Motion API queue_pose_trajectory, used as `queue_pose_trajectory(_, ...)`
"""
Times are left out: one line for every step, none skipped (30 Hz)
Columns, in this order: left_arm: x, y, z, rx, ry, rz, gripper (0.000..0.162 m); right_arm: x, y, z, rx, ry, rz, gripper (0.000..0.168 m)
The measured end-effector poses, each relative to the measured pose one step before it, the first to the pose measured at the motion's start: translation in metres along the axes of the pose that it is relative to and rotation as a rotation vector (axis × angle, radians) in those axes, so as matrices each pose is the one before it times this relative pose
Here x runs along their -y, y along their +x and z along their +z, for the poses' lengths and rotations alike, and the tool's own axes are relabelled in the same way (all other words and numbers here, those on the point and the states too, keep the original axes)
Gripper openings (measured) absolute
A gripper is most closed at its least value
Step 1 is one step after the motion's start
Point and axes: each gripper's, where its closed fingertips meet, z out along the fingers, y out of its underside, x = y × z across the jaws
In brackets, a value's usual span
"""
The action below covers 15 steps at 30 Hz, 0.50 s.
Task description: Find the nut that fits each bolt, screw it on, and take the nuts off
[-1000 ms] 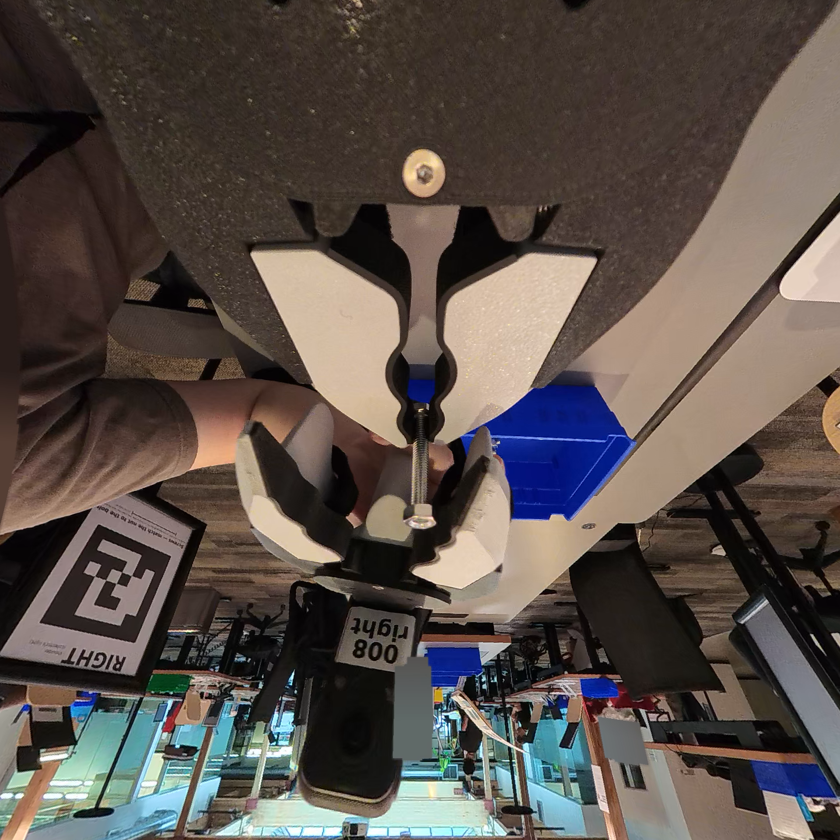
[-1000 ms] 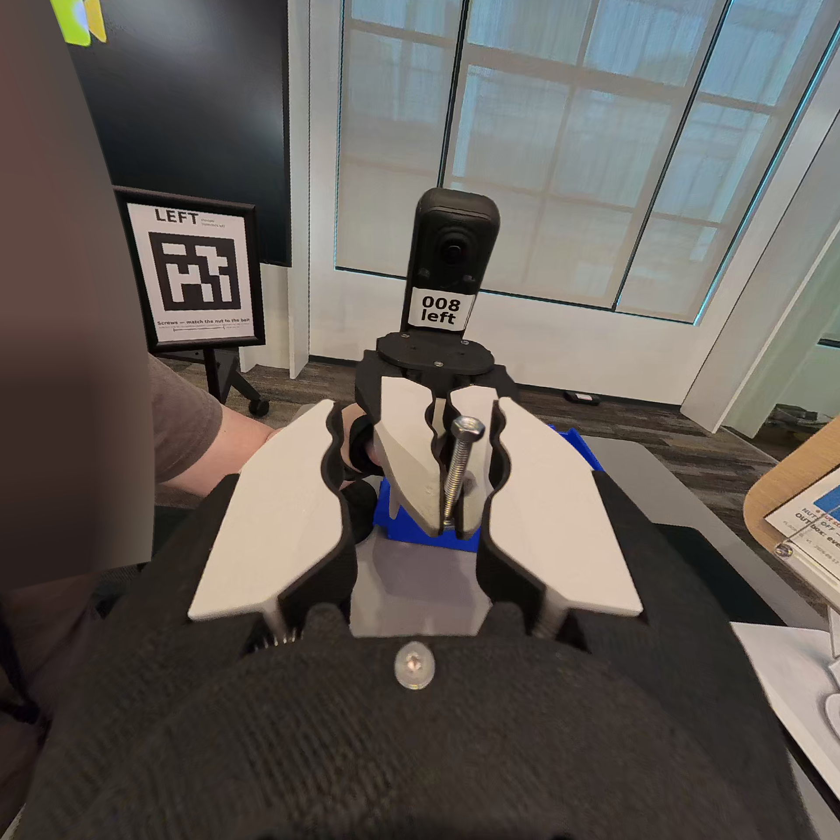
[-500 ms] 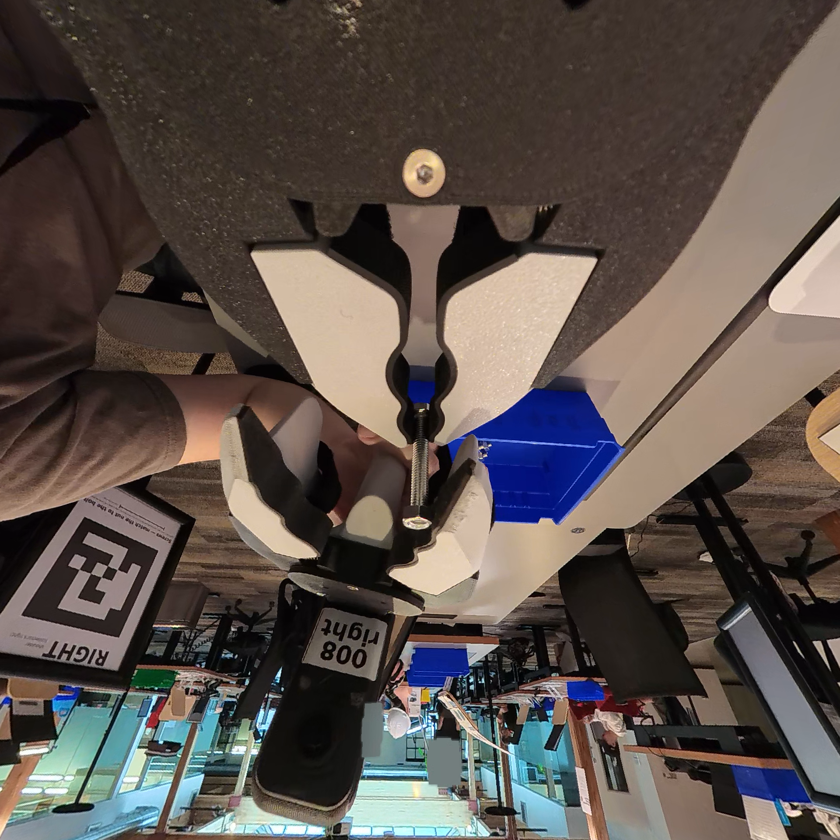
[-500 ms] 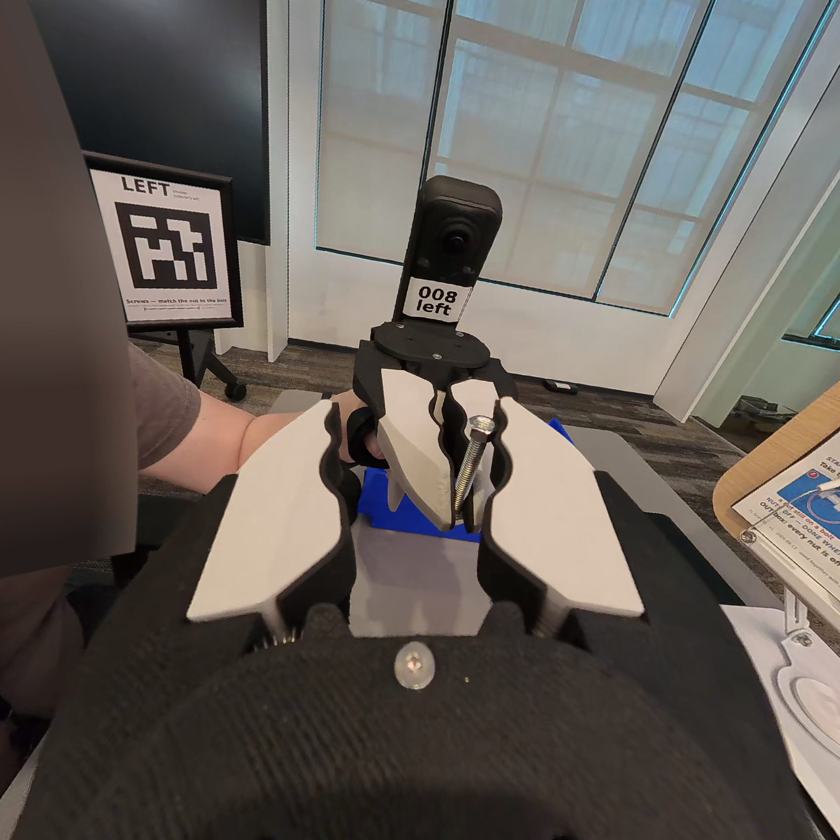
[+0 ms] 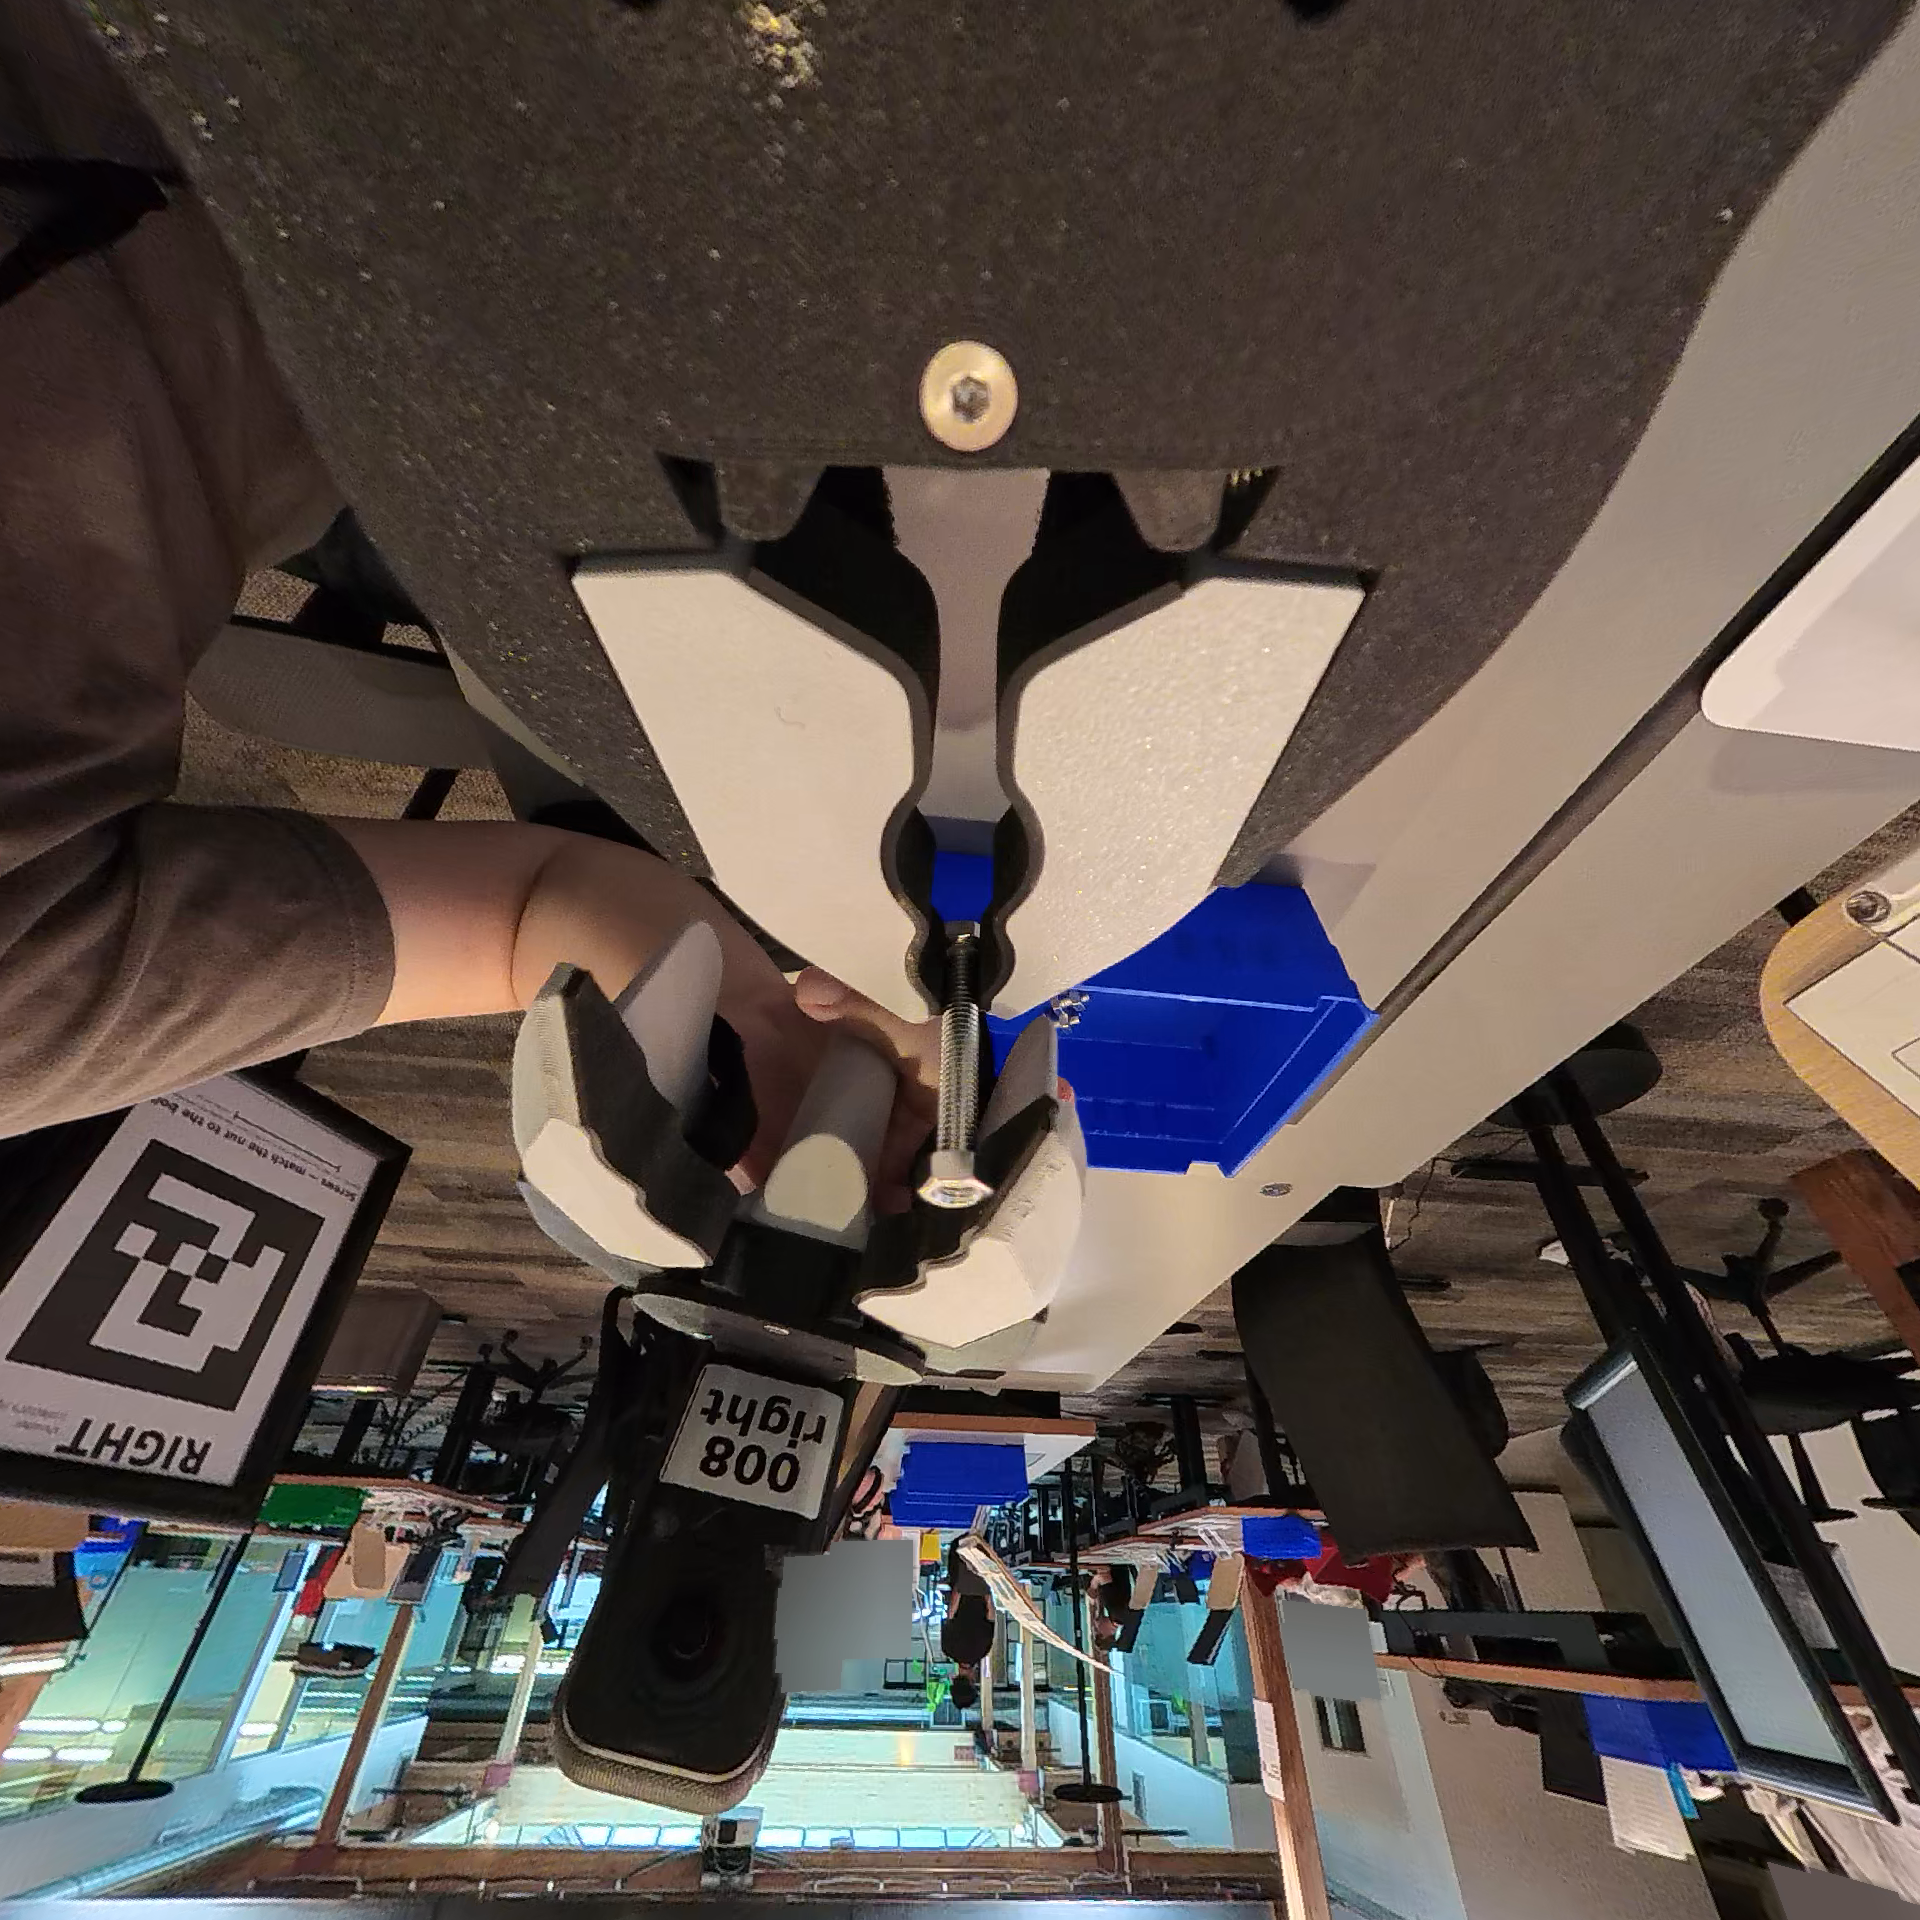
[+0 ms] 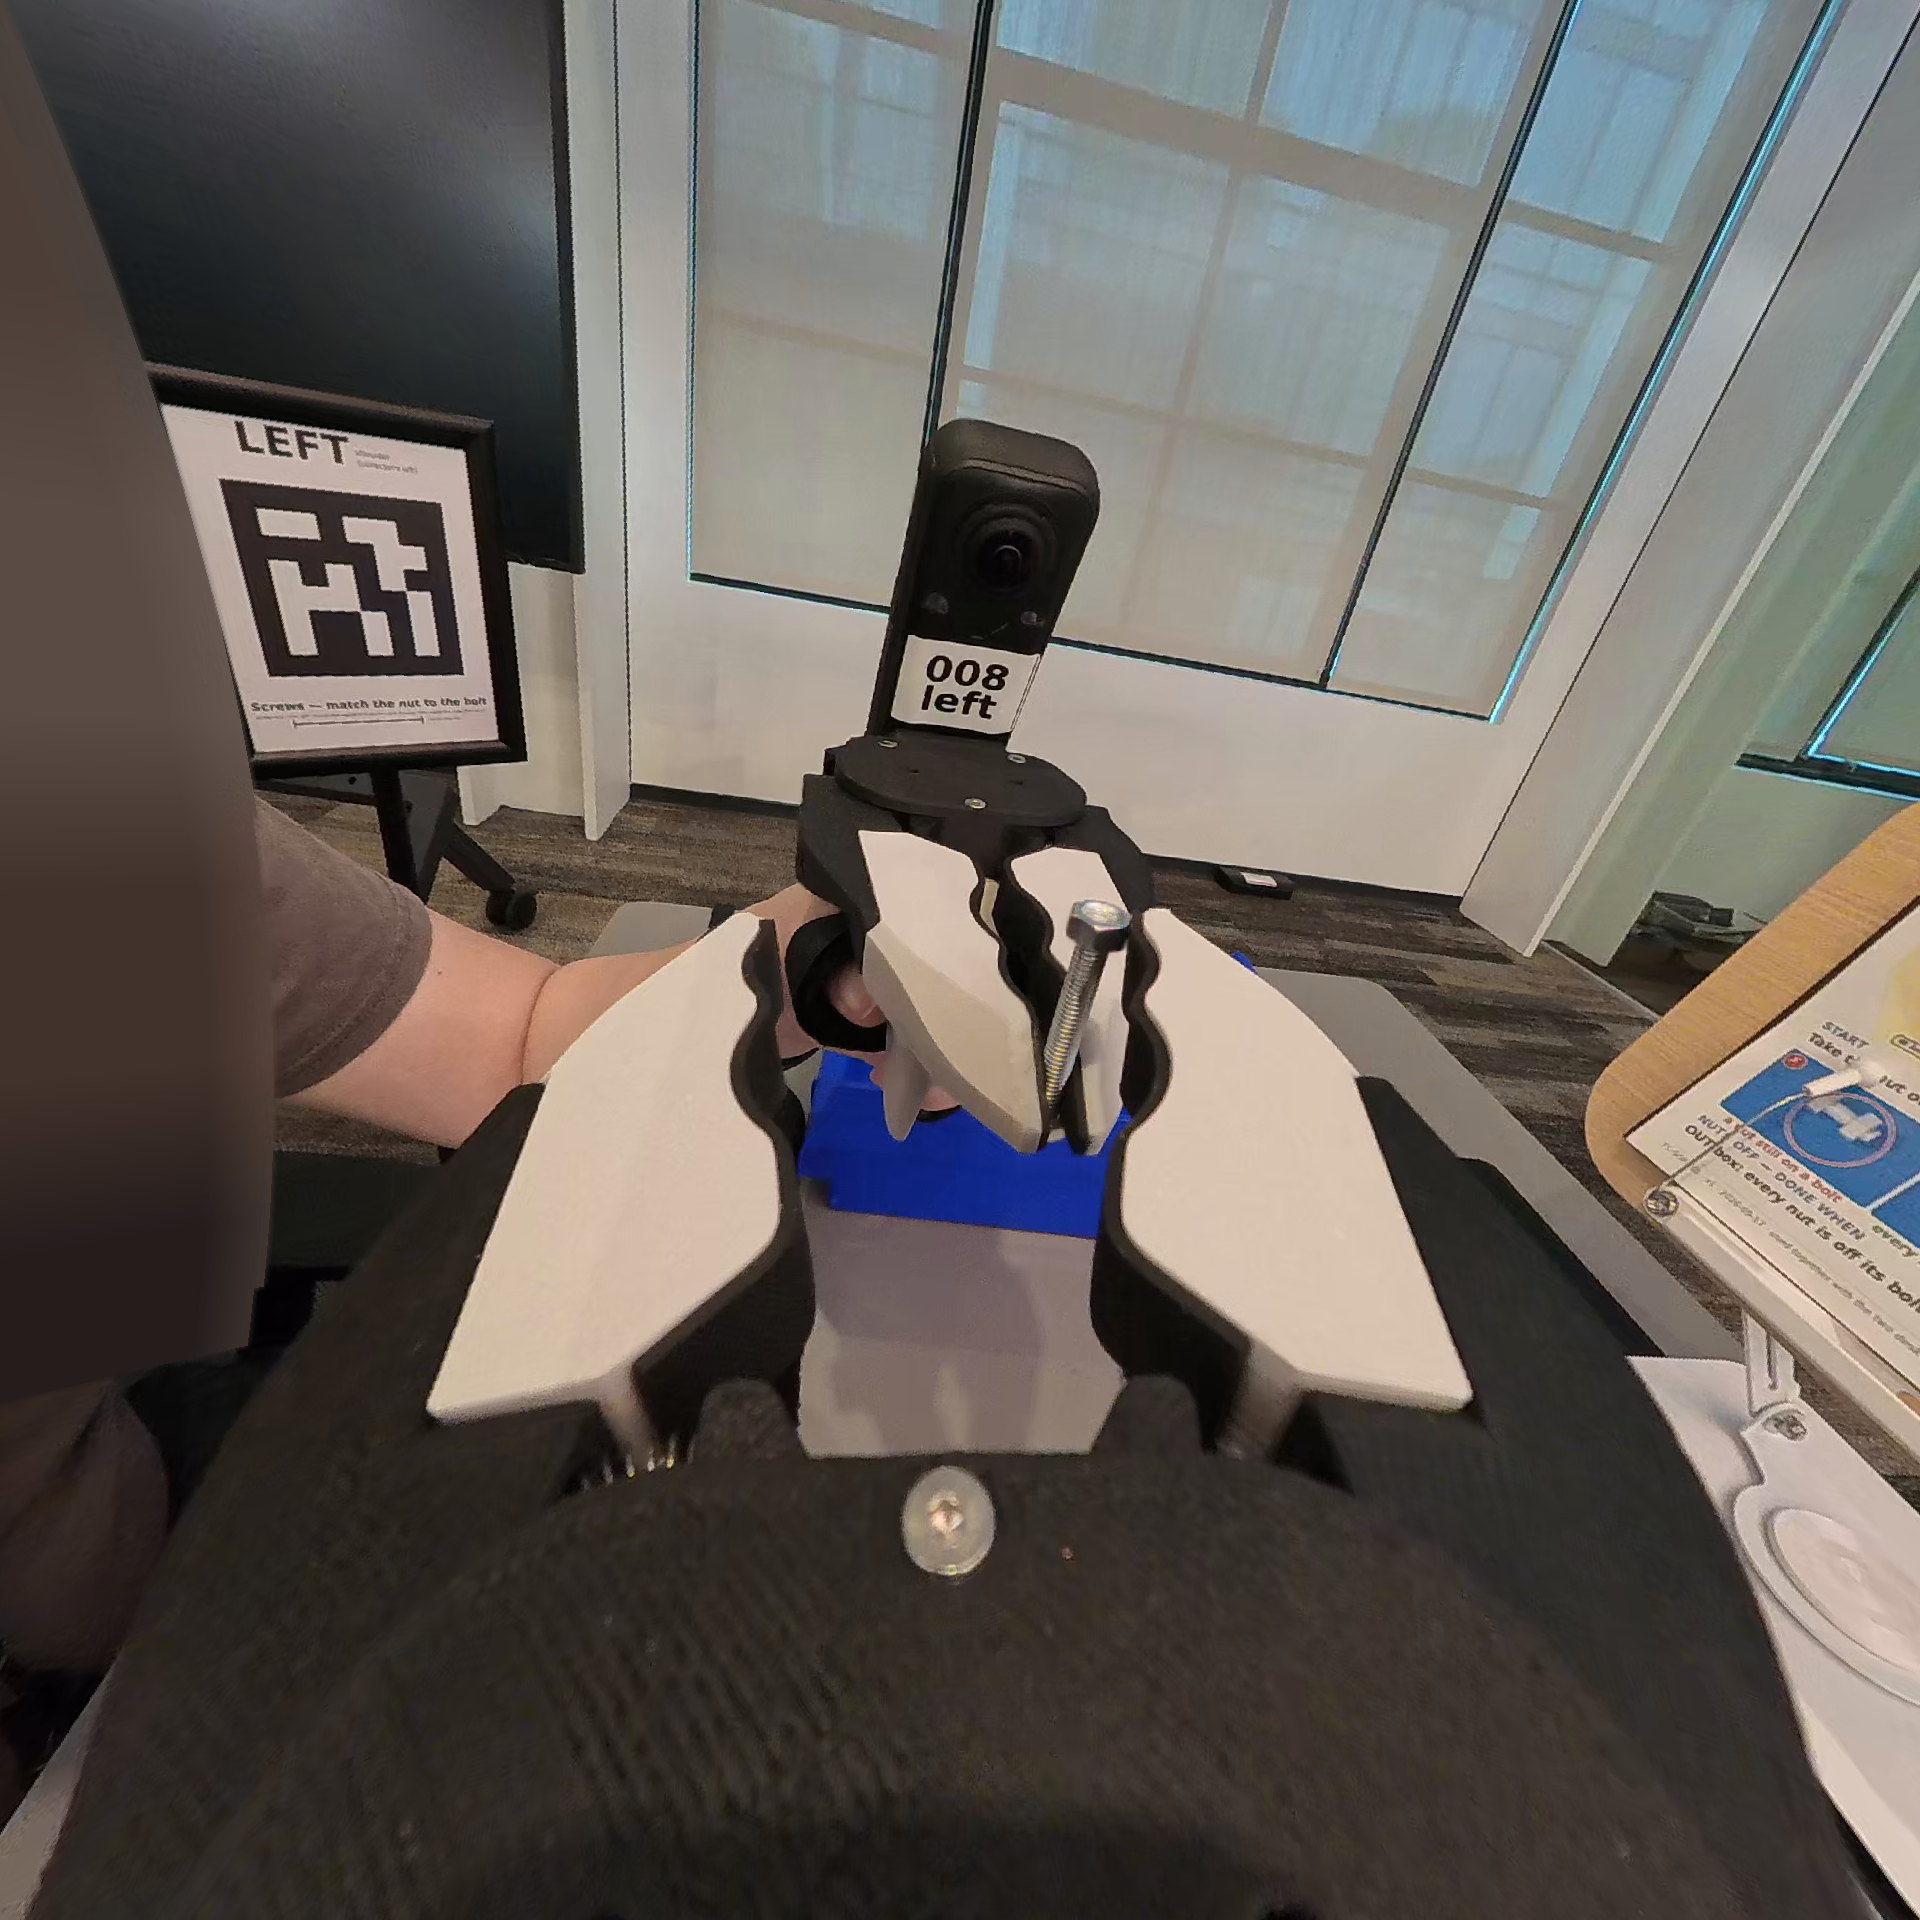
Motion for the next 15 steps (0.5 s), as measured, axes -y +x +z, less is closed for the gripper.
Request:
queue_pose_trajectory(0.00025,-0.00067,-0.00066,0.0014,0.0008,-0.0032,0.005,0.00003,0.00051,-0.00028,-0.0033,-0.0030,-0.0015,0.065)
queue_pose_trajectory(0.00026,-0.00107,-0.00059,0.0034,0.0016,-0.0012,0.005,-0.00028,0.00070,-0.00045,-0.0056,-0.0050,-0.0044,0.064)
queue_pose_trajectory(0.00032,-0.00094,-0.00061,0.0028,0.0029,-0.0009,0.005,-0.00006,0.00048,-0.00038,-0.0051,-0.0038,-0.0063,0.065)
queue_pose_trajectory(0.00018,-0.00048,-0.00048,0.0000,0.0016,-0.0030,0.005,-0.00012,0.00041,-0.00038,-0.0036,-0.0040,-0.0053,0.065)
queue_pose_trajectory(0.00009,-0.00060,-0.00043,0.0017,0.0001,-0.0012,0.005,-0.00031,0.00030,-0.00034,-0.0023,-0.0050,-0.0020,0.065)
queue_pose_trajectory(0.00014,-0.00088,-0.00038,0.0048,0.0014,0.0011,0.005,-0.00011,0.00049,-0.00038,-0.0016,-0.0029,-0.0003,0.065)
queue_pose_trajectory(0.00038,-0.00069,-0.00046,0.0034,0.0017,-0.0006,0.005,0.00032,0.00038,-0.00052,-0.0012,0.0008,-0.0007,0.064)
queue_pose_trajectory(0.00010,-0.00044,-0.00041,0.0003,0.0001,-0.0024,0.005,0.00034,0.00048,-0.00066,-0.0007,0.0014,0.0015,0.064)
queue_pose_trajectory(0.00016,-0.00003,-0.00033,-0.0022,0.0014,-0.0023,0.005,-0.00001,0.00140,-0.00048,-0.0049,-0.0010,0.0058,0.064)
queue_pose_trajectory(0.00016,0.00086,-0.00011,-0.0073,0.0021,-0.0024,0.005,-0.00024,0.00223,-0.00043,-0.0105,-0.0002,0.0062,0.064)
queue_pose_trajectory(0.00018,0.00196,0.00051,-0.0111,0.0012,-0.0006,0.005,0.00008,0.00208,-0.00037,-0.0090,0.0051,0.0050,0.064)
queue_pose_trajectory(-0.00028,0.00246,0.00108,-0.0112,-0.0010,0.0024,0.005,0.00043,0.00105,0.00004,-0.0031,0.0098,0.0068,0.065)
queue_pose_trajectory(-0.00098,0.00312,0.00182,-0.0121,-0.0053,0.0035,0.005,0.00067,0.00030,0.00043,0.0003,0.0115,0.0080,0.067)
queue_pose_trajectory(-0.00131,0.00309,0.00237,-0.0099,-0.0059,0.0059,0.005,0.00066,-0.00020,0.00097,0.0004,0.0117,0.0057,0.069)
queue_pose_trajectory(-0.00139,0.00242,0.00242,-0.0044,-0.0068,0.0066,0.005,0.00047,-0.00100,0.00136,0.0027,0.0098,0.0009,0.072)
